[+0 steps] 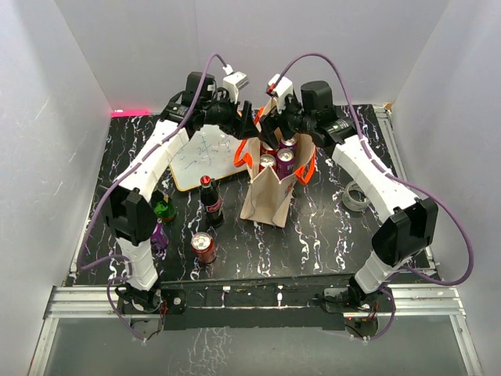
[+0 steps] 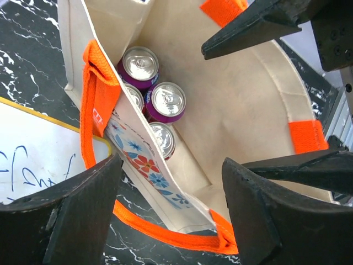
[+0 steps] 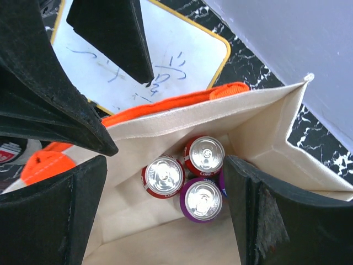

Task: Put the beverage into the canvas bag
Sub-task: Place the drink in the canvas bag, then pick up the drink from the center of the board.

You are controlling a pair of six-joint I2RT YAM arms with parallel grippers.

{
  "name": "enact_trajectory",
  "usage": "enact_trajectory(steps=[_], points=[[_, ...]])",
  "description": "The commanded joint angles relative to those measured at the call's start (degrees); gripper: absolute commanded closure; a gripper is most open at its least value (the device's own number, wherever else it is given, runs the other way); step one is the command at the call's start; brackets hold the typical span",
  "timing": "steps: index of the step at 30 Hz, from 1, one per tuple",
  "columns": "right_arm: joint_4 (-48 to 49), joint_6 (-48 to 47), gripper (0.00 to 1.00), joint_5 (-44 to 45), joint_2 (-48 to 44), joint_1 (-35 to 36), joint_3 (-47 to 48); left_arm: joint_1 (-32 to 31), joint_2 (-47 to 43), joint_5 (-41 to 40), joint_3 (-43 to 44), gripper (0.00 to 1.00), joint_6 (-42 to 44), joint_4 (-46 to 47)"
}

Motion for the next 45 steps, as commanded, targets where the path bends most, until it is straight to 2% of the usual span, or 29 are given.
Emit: enact_trajectory(steps=[1, 3, 6, 9, 17, 23, 29, 36, 40, 45], points=[[-2.4, 1.6, 0.12, -4.2, -2.6, 0.0, 5.5, 0.0, -6.8, -1.2, 0.6, 0.22, -0.7, 0.9], [-3.0, 1.9, 0.12, -7.0, -3.1, 0.1, 6.5, 0.0, -8.3, -2.9, 0.0, 0.17, -0.5, 0.3], [-4.1, 1.5, 0.12, -8.9, -3.3, 1.2, 7.9, 0.4, -11.3, -5.6, -1.6, 0.14, 1.5, -1.4], [-4.8, 2.5, 0.12, -7.4, -2.8, 1.5, 8.0, 1.1, -15.8, -6.2, -4.4, 0.14, 7.0, -5.4], [-0.4, 9.3, 0.12, -2.8, -2.3, 1.7, 4.8, 1.0, -35.9, -11.9, -17.6, 0.16, 22.9, -15.8], [-0.3, 11.2, 0.13, -0.6, -0.6, 1.7, 6.1, 0.8, -47.0, -10.8, -26.4, 0.17, 32.8, -27.0], [-0.8, 12.2, 0.13, 2.4, -0.8, 1.7, 6.7, 0.7, -50.5, -9.4, -33.7, 0.19, 40.9, -35.6], [-0.6, 14.2, 0.13, 5.9, -2.0, 1.7, 8.1, 0.7, -52.9, -6.8, -44.3, 0.16, 50.5, -40.8], [-1.6, 13.1, 0.13, 7.3, -2.3, 1.7, 8.4, 0.7, -51.5, -5.3, -48.1, 0.13, 55.7, -41.4], [-1.3, 12.4, 0.13, 8.1, -3.2, 1.7, 7.7, 0.7, -49.1, -5.1, -53.0, 0.06, 58.2, -39.4]])
